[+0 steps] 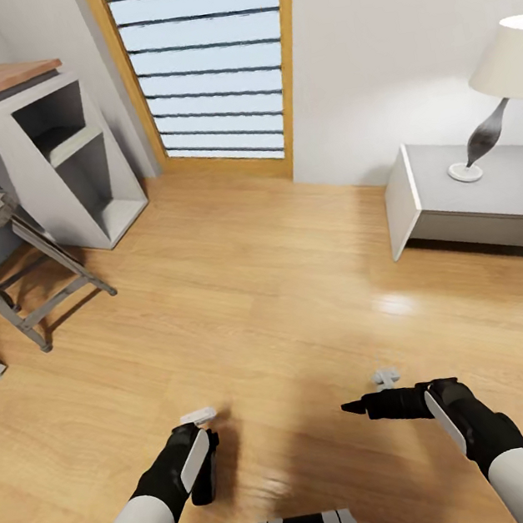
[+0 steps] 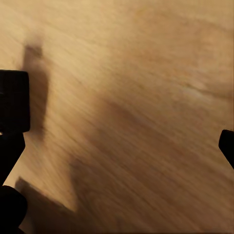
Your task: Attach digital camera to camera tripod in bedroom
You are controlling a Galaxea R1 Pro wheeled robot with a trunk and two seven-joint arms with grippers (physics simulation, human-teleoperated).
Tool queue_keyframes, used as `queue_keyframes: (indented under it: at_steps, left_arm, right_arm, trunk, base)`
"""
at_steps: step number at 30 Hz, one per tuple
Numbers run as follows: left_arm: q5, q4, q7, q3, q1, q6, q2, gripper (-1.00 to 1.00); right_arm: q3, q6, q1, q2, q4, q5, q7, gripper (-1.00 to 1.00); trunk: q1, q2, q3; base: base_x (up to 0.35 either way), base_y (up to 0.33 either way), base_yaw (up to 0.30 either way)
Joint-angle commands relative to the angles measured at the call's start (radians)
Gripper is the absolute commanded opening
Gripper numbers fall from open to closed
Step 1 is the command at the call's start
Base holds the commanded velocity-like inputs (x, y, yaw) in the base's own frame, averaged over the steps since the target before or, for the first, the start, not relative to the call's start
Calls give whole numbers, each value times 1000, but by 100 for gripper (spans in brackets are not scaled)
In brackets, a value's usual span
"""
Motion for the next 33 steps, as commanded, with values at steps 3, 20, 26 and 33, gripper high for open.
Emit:
queue_keyframes:
  at_steps: [3, 20, 26, 33]
  left_arm:
    - [10, -6, 9, -5, 0, 4, 0, 100]
    - [10, -16, 14, -3, 0, 6, -3, 100]
    - [10, -16, 14, -3, 0, 7, -3, 100]
    - [10, -16, 15, -3, 0, 7, -3, 100]
  right_arm:
    - [-1, 8, 0, 0, -1, -6, 0, 100]
    - [-3, 8, 0, 0, -1, -6, -4, 100]
    - [-3, 8, 0, 0, -1, -6, -4, 100]
    - [-3, 8, 0, 0, -1, -6, -4, 100]
  trunk:
    - [1, -1, -12]
    - [4, -2, -36]
    - [4, -2, -36]
    - [4, -2, -36]
  base:
    - [0, 0, 0]
    - [0, 0, 0]
    - [0, 0, 0]
    - [0, 0, 0]
